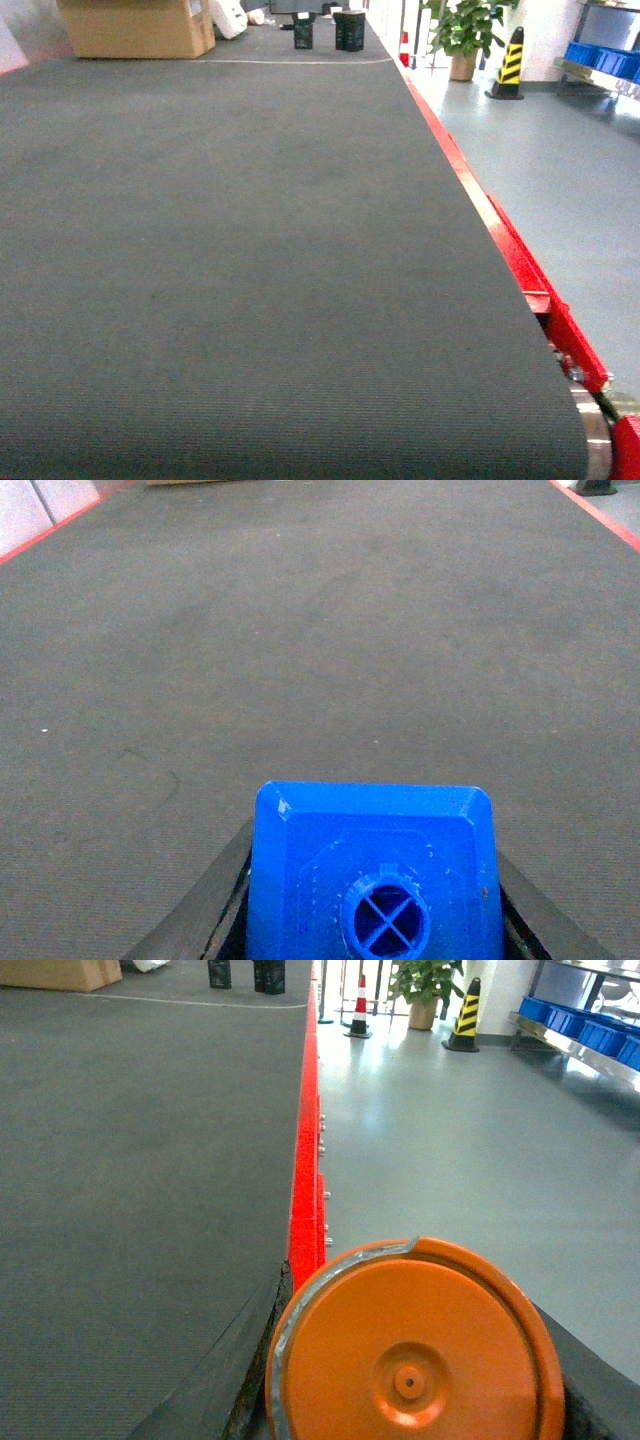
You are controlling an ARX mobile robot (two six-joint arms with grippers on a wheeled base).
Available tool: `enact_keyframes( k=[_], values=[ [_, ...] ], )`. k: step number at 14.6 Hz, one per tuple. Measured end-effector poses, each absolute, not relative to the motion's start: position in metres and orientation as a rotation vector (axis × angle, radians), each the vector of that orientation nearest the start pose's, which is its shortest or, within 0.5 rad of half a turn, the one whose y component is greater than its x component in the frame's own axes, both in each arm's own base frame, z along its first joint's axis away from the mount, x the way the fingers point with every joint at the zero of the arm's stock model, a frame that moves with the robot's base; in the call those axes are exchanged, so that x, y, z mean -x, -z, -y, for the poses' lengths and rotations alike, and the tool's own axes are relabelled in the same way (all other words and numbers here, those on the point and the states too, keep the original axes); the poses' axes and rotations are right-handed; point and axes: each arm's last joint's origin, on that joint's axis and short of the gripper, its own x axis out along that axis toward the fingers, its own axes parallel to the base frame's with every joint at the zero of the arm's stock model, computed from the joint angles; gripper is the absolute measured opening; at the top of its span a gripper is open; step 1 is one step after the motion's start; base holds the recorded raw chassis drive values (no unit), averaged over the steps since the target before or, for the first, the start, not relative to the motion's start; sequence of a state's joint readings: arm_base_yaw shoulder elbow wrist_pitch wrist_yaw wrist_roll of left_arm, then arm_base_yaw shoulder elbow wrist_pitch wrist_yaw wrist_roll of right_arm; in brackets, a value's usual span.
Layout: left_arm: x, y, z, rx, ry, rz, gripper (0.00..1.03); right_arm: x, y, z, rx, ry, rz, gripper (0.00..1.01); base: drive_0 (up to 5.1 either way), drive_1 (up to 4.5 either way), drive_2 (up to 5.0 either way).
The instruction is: Sort blue parts and orange caps into right shelf containers
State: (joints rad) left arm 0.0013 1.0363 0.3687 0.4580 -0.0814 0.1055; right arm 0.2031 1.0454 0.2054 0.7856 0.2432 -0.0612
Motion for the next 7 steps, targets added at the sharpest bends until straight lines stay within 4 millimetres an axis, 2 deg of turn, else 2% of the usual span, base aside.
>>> enact_keyframes(
  k=[7],
  values=[
    [-0.2095,-0.2059,-0.0026,-0.113,-0.071,-0.214,0.44,-0.189,-0.1843,-0.0318,0.073,0.038,-0.054,0.44,5.0,-2.47,-2.5]
  ],
)
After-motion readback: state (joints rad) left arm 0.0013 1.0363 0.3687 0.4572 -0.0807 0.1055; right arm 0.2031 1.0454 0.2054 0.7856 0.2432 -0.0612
